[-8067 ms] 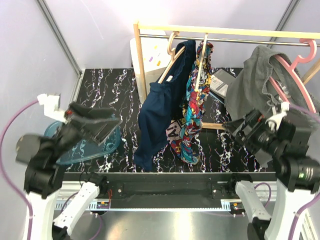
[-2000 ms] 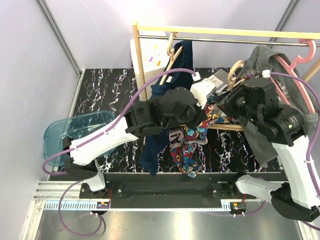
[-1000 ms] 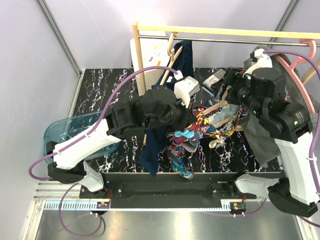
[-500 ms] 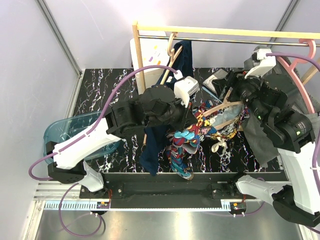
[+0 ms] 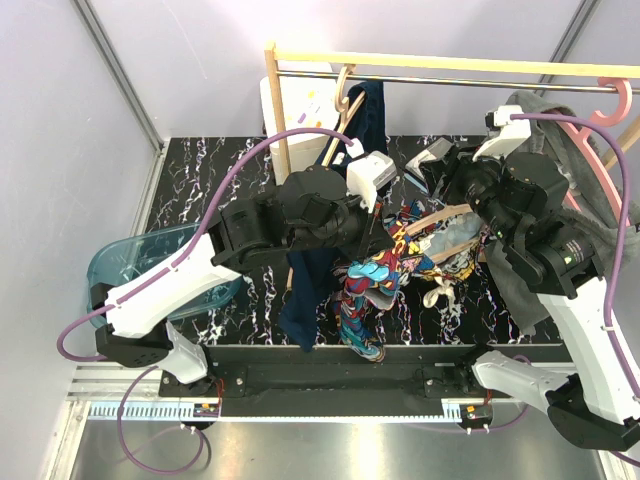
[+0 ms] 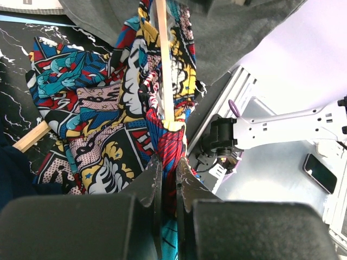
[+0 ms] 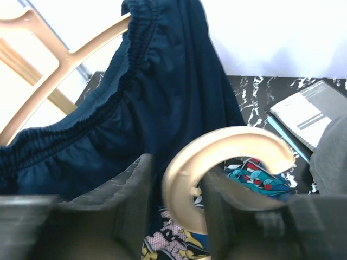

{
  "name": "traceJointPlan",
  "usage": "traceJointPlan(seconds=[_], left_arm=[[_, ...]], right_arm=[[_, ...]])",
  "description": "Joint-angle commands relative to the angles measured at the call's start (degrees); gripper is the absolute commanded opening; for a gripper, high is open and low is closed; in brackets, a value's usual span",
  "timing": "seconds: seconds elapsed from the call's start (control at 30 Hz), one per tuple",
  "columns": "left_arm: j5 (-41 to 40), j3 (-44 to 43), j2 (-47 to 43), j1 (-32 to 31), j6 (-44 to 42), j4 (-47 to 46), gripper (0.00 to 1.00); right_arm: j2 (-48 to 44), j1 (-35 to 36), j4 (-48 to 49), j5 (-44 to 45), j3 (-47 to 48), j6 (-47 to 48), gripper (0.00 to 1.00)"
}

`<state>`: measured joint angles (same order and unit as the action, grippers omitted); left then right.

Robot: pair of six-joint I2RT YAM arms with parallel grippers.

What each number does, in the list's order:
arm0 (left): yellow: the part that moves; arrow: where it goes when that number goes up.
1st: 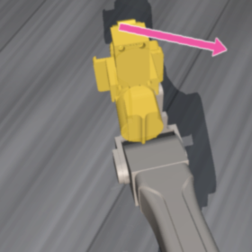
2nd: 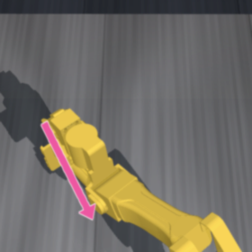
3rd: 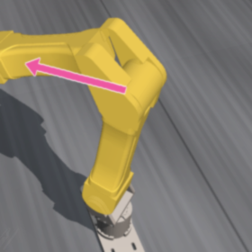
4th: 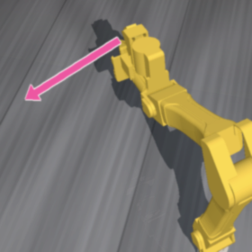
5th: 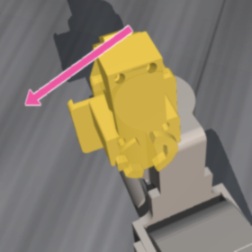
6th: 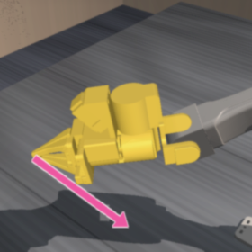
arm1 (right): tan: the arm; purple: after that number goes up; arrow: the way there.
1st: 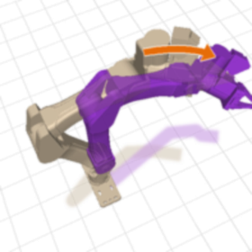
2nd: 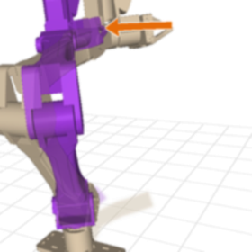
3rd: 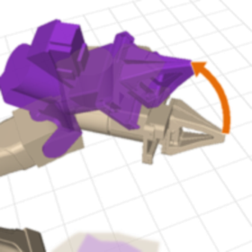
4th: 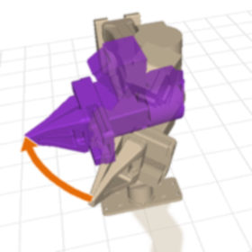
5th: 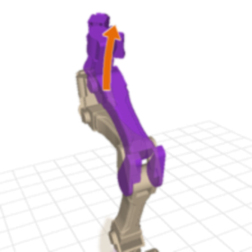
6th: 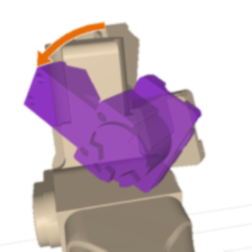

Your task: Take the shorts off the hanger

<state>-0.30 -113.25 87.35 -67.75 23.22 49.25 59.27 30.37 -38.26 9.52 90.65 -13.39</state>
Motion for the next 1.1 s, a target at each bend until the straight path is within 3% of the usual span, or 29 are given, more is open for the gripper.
traceJointPlan(seconds=[0.0, 0.03, 0.13, 0.3, 0.43, 0.93, 1.07], left_arm=[[2.8, -2.2, -3.2, 0.2, 0.7, -6.7, 0.0], [2.7, -2.0, -3.3, 0.3, 0.7, -6.7, 0.0], [2.7, -0.5, -3.8, 1.0, 1.8, -6.7, 0.0], [10.7, 1.9, -4.1, 6.7, 8.1, -8.7, 0.44], [12.4, 0.8, -3.2, 8.2, 9.2, -10.3, 0.53], [17.9, -1.7, 1.4, 8.2, 11.3, -10.8, 0.51], [14.9, -0.2, 0.0, 8.2, 11.4, -10.8, 0.21]], right_arm=[[-0.5, 0.4, 4.3, 0.6, 0.8, -1.1, 0.34], [-0.4, 0.4, 4.2, 0.5, 1.1, -1.5, 0.18], [-0.8, 0.3, 3.7, 0.1, 2.1, -2.1, 0.0], [-1.6, 0.4, 2.6, -0.2, 4.0, 0.4, 0.0], [-1.1, 0.3, 0.4, -0.2, 6.1, 1.1, 0.0], [-1.9, 0.4, -0.6, 0.2, 5.4, 0.7, 0.0], [-2.0, 0.4, -0.8, 0.4, 5.0, 0.9, 0.0]])
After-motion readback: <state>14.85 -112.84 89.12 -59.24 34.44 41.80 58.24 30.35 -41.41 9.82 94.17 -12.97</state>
